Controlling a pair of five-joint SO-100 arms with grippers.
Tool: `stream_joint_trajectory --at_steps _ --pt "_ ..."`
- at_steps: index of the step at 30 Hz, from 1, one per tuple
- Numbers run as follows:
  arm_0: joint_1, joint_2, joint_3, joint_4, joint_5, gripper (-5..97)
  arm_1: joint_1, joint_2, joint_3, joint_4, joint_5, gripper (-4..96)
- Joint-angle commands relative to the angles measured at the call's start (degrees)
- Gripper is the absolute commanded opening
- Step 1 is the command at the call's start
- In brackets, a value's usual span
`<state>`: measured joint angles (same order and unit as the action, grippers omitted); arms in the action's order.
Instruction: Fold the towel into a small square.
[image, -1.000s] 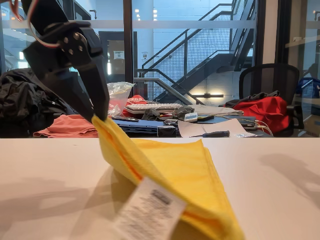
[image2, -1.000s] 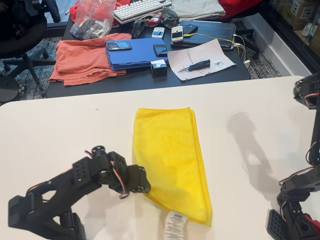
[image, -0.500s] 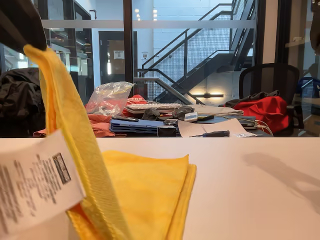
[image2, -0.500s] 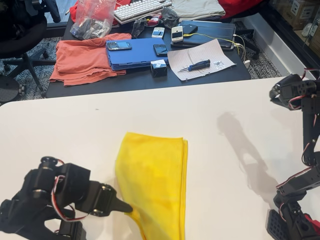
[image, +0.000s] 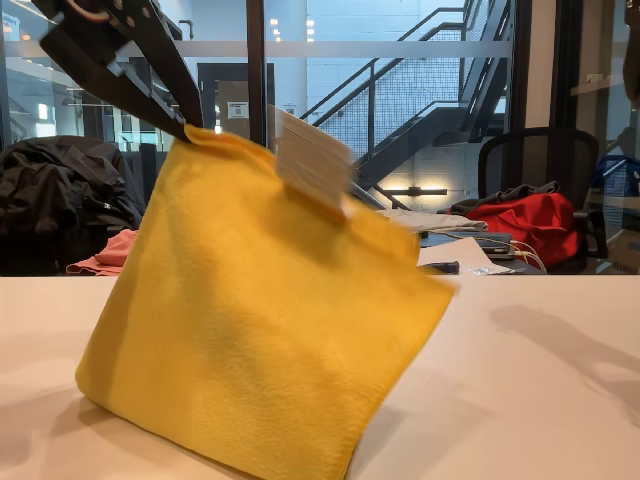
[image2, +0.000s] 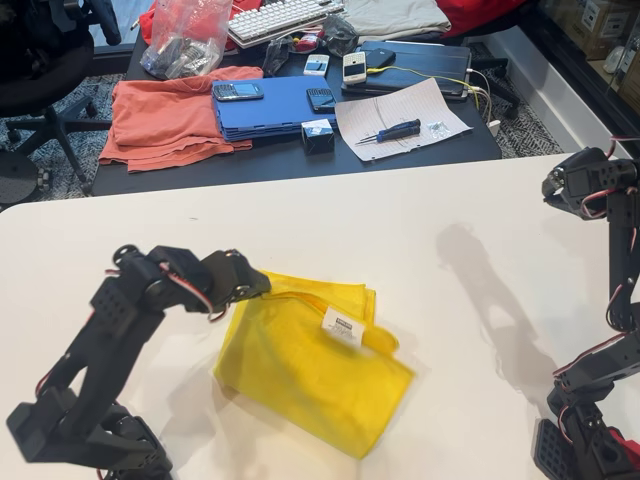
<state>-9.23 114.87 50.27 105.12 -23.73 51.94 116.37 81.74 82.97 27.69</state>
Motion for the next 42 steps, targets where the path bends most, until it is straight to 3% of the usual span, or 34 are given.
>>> stream_joint_trajectory --at_steps 1,11,21,38,42 --pt "-0.26 0.18 -0.44 0.35 0.00 0 -2.37 -1.76 -0.44 -2.20 1.58 -1.8" --pt "-0.18 0.00 -0.44 0.35 -0.09 0 -9.23 -13.54 -0.97 -9.58 3.52 -1.8" --pt "-0.09 -3.96 -0.44 0.35 0.18 0 -5.54 -9.23 -5.80 -11.34 3.52 -1.8" --pt "-0.09 -3.87 -0.53 0.44 0.09 1 -18.46 -46.23 -10.28 -23.47 3.60 -1.0" --pt "-0.09 -3.87 -0.62 0.53 0.09 1 -18.28 -48.08 -10.02 -16.61 8.44 3.7"
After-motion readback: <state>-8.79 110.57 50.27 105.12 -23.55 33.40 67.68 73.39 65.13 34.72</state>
